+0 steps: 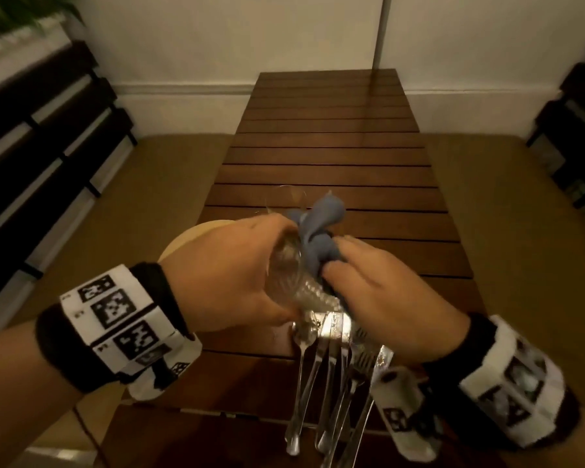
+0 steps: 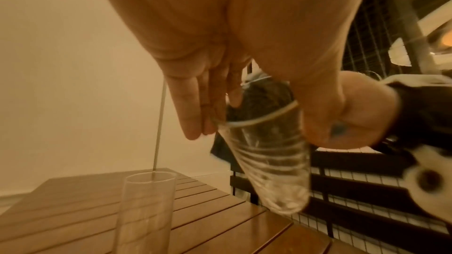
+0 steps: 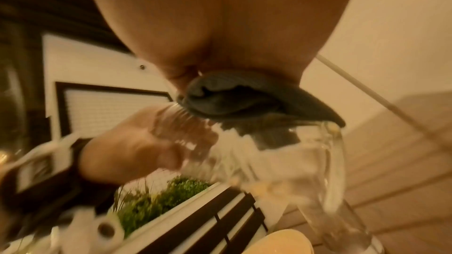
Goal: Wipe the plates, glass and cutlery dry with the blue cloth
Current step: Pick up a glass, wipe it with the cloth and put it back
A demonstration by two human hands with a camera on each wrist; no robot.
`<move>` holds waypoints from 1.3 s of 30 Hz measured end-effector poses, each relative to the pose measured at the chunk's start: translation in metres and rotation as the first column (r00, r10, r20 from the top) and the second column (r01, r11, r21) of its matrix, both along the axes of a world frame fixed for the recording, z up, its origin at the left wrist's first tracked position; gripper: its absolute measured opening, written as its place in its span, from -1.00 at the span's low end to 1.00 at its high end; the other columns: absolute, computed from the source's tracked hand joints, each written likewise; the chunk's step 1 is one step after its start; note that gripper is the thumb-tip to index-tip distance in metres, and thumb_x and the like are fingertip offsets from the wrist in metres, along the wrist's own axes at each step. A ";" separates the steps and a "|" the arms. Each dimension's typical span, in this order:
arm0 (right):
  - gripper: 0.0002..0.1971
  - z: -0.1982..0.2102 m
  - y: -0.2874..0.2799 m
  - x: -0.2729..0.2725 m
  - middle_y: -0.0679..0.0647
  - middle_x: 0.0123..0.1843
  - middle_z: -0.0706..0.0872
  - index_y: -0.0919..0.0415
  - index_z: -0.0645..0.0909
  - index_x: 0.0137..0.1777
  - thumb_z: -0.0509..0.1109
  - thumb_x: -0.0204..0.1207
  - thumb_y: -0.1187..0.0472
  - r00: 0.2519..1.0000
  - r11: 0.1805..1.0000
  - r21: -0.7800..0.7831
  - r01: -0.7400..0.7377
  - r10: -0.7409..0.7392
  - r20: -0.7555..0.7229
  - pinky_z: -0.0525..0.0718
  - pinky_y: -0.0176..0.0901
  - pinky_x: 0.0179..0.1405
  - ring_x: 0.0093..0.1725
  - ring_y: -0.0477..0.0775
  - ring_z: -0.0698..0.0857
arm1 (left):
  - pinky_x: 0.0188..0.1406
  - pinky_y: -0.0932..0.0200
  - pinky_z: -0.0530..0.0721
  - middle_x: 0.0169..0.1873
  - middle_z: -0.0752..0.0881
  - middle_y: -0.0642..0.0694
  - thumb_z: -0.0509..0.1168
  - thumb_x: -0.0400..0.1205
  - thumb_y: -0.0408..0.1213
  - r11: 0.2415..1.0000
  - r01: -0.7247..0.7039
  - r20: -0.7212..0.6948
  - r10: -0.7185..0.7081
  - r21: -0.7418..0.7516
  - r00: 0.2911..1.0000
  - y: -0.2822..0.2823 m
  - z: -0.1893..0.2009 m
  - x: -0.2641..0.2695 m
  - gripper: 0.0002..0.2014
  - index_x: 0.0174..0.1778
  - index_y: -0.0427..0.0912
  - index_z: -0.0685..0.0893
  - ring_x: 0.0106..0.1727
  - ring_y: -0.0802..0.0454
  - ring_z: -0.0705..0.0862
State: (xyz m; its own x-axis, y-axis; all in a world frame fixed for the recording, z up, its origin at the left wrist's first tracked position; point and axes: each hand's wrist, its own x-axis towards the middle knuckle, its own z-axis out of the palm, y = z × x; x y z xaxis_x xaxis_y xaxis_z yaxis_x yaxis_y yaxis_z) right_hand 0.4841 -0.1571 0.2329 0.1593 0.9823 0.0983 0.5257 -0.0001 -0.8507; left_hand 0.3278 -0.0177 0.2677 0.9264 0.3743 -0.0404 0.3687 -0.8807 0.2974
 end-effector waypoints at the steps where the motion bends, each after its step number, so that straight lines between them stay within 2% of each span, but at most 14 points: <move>1: -0.80 -0.003 -0.002 -0.011 -0.11 0.04 0.64 0.04 0.59 0.09 0.11 0.73 0.15 0.986 0.997 0.073 0.018 -0.030 0.163 0.59 -0.22 0.05 -0.01 -0.18 0.60 | -0.03 0.34 0.68 -0.01 0.51 0.37 0.49 0.21 0.35 0.998 -0.058 0.039 0.059 -0.015 0.998 0.003 -0.001 -0.001 -0.15 0.40 0.16 0.41 -0.02 0.34 0.60; 3: -0.65 -0.023 -0.009 -0.026 -0.07 0.44 0.50 0.07 0.46 0.46 0.09 0.73 0.11 0.941 0.990 0.142 0.000 -0.048 0.334 0.48 -0.25 0.41 0.38 -0.22 0.48 | -0.14 0.39 0.67 -0.07 0.48 0.42 0.50 0.18 0.34 0.986 -0.151 0.107 0.158 -0.071 0.982 0.009 0.000 -0.005 -0.10 0.43 0.12 0.41 -0.06 0.38 0.60; 4: -0.59 -0.034 -0.011 -0.028 -0.11 0.53 0.42 0.05 0.37 0.55 0.10 0.72 0.11 0.966 0.991 0.127 0.034 -0.065 0.249 0.47 -0.26 0.44 0.43 -0.26 0.45 | -0.17 0.39 0.67 -0.07 0.48 0.43 0.51 0.15 0.34 0.982 -0.167 0.118 0.176 -0.084 0.977 0.011 0.001 -0.008 -0.07 0.43 0.12 0.41 -0.05 0.39 0.60; 7: -0.75 -0.039 -0.005 -0.022 -0.17 0.12 0.66 0.06 0.57 0.22 0.08 0.73 0.10 0.978 0.986 0.056 0.160 -0.151 -0.146 0.71 -0.18 0.03 0.00 -0.22 0.67 | -0.04 0.29 0.74 0.00 0.54 0.42 0.46 0.16 0.39 0.995 -0.067 0.087 0.074 -0.076 0.993 0.006 0.000 -0.016 -0.12 0.40 0.19 0.41 0.00 0.39 0.61; 9: -0.70 -0.026 0.005 -0.011 -0.15 -0.30 0.65 0.19 0.58 -0.08 0.08 0.76 0.14 0.957 0.991 -0.016 0.135 -0.135 -0.256 0.62 -0.22 -0.27 -0.32 -0.12 0.60 | -0.03 0.35 0.71 0.09 0.62 0.34 0.40 0.25 0.41 0.997 0.072 0.064 -0.072 -0.003 0.995 -0.002 -0.003 -0.018 -0.18 0.41 0.15 0.43 -0.01 0.39 0.61; 11: -0.65 -0.011 0.015 -0.002 -0.13 -0.44 0.54 0.12 0.55 -0.28 0.11 0.74 0.21 0.969 0.997 -0.073 0.004 -0.022 -0.247 0.48 -0.27 -0.36 -0.41 -0.13 0.49 | -0.06 0.23 0.77 0.18 0.73 0.10 0.29 0.35 0.42 0.966 0.222 0.044 -0.229 0.134 0.972 -0.006 -0.006 -0.020 -0.22 0.41 0.05 0.43 0.04 0.22 0.70; 14: -0.65 0.001 0.023 0.013 -0.19 -0.35 0.60 -0.06 0.57 -0.30 0.17 0.71 0.23 0.980 0.965 -0.237 -0.115 0.071 -0.185 0.57 -0.38 -0.23 -0.36 -0.30 0.56 | 0.01 -0.09 0.84 0.20 0.79 -0.14 0.19 0.48 0.31 0.856 0.407 0.037 -0.440 0.320 0.897 -0.005 -0.007 -0.025 -0.32 0.39 -0.09 0.45 0.09 -0.08 0.81; 18: -0.83 -0.011 0.023 0.014 0.15 0.00 0.66 0.04 0.62 -0.14 0.23 0.64 0.15 0.953 0.868 -0.444 -0.223 0.097 -0.288 0.60 0.18 0.34 0.01 0.09 0.64 | 0.25 -0.09 0.71 0.22 0.80 -0.10 0.26 0.61 0.16 0.725 0.532 -0.002 -0.591 0.438 0.807 -0.008 -0.010 -0.031 -0.47 0.40 -0.09 0.49 0.17 -0.08 0.77; 20: -0.83 -0.021 0.023 0.014 0.22 0.03 0.69 0.13 0.68 -0.12 0.29 0.56 0.11 0.865 0.826 -0.486 -0.284 0.002 -0.502 0.59 0.32 0.37 0.05 0.19 0.66 | 0.30 -0.13 0.65 0.26 0.78 -0.08 0.33 0.63 0.10 0.720 0.531 0.012 -0.599 0.447 0.801 -0.010 -0.014 -0.031 -0.49 0.43 -0.06 0.50 0.25 -0.08 0.74; 24: -0.79 -0.031 0.026 0.019 0.17 -0.10 0.75 0.21 0.72 -0.04 0.29 0.58 0.14 0.697 0.769 -0.448 -0.456 -0.004 -0.717 0.65 0.18 0.13 -0.12 0.11 0.73 | 0.41 -0.14 0.55 0.29 0.77 -0.05 0.26 0.71 0.01 0.722 0.536 0.056 -0.617 0.438 0.785 -0.015 -0.014 -0.030 -0.58 0.45 -0.05 0.51 0.31 -0.08 0.71; 30: -0.56 -0.014 0.021 0.028 0.40 0.28 0.68 0.39 0.57 0.34 0.19 0.67 0.04 0.842 0.901 -0.258 -0.350 0.181 -0.509 0.53 0.40 0.39 0.23 0.44 0.66 | 0.37 -0.19 0.63 0.30 0.75 -0.19 0.29 0.67 0.15 0.783 0.465 0.124 -0.554 0.414 0.823 0.002 -0.004 -0.036 -0.41 0.45 -0.24 0.51 0.31 -0.13 0.71; 32: -0.68 -0.008 0.008 0.029 0.25 0.23 0.72 0.28 0.62 0.31 0.18 0.69 0.17 0.880 0.934 -0.180 -0.308 0.208 -0.428 0.60 0.29 0.33 0.22 0.31 0.69 | 0.36 -0.13 0.65 0.26 0.76 -0.21 0.32 0.63 0.20 0.818 0.413 0.128 -0.496 0.400 0.859 0.011 -0.005 -0.040 -0.35 0.40 -0.31 0.58 0.28 -0.12 0.72; 35: -0.78 -0.007 -0.008 0.016 -0.07 0.17 0.67 0.05 0.63 0.18 0.17 0.70 0.19 0.964 0.967 -0.079 -0.241 0.229 -0.137 0.68 0.09 0.17 0.15 -0.02 0.67 | 0.24 0.36 0.54 0.17 0.75 0.00 0.43 0.41 0.30 0.924 0.256 0.131 -0.302 0.285 0.944 0.016 -0.008 -0.044 -0.20 0.42 -0.20 0.55 0.22 0.16 0.57; 39: -0.65 -0.024 -0.005 -0.018 -0.06 0.66 0.25 0.07 0.49 0.48 0.10 0.74 0.17 0.979 0.990 0.020 -0.137 0.133 0.157 0.29 -0.08 0.63 0.65 -0.21 0.18 | -0.02 0.30 0.68 0.04 0.59 0.43 0.37 0.23 0.47 0.992 -0.122 0.180 0.125 -0.031 0.976 0.017 -0.017 -0.039 -0.16 0.42 0.21 0.46 0.02 0.46 0.59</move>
State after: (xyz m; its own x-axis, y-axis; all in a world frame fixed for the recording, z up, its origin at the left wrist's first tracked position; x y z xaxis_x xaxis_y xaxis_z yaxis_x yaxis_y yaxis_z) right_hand 0.4657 -0.1619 0.2086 0.0058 0.9899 0.1417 0.6446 0.1046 -0.7573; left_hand 0.2888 -0.0010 0.2512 0.8656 0.4872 0.1153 0.4127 -0.8248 0.3864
